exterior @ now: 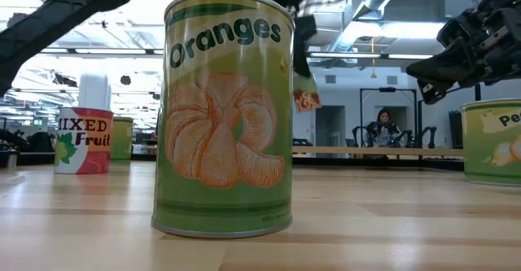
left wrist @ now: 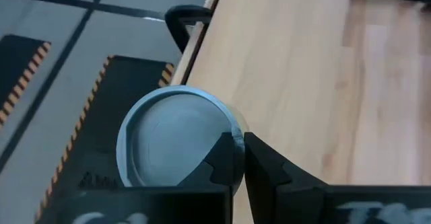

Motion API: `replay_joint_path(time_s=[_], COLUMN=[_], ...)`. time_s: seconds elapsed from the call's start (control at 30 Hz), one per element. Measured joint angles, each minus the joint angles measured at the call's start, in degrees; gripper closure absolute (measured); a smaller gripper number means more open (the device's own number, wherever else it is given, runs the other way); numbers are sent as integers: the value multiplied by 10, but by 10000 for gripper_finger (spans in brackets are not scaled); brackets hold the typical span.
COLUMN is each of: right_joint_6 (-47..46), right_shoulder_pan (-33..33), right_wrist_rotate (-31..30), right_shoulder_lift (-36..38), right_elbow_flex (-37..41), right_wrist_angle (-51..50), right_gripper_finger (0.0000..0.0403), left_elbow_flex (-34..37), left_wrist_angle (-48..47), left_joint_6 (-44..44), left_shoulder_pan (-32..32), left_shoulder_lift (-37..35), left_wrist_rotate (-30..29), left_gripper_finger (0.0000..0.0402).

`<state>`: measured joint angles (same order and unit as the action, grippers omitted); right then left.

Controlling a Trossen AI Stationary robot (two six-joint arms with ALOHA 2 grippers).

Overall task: Pick and place cans onto a shelf
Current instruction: Put the canned spaghetti sauce on the shelf

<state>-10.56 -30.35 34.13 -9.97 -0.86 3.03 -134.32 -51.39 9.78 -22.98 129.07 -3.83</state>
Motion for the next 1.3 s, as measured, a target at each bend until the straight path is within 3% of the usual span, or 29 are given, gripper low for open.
replay_joint_path(time_s=[0.43,1.3], right_joint_6=[0,0], right_shoulder_pan=[0,0], right_wrist_rotate=[0,1], right_shoulder_lift=[-1,-1], right_elbow_flex=[0,0], right_wrist_angle=[0,0], right_gripper_finger=[360,360], left_elbow_flex=[0,5], left_wrist_angle=[73,19], left_joint_6=[13,33], left_shoulder_pan=[13,11], left_shoulder_lift=[56,61], left_wrist_rotate=[0,-11], left_gripper_finger=[400,396])
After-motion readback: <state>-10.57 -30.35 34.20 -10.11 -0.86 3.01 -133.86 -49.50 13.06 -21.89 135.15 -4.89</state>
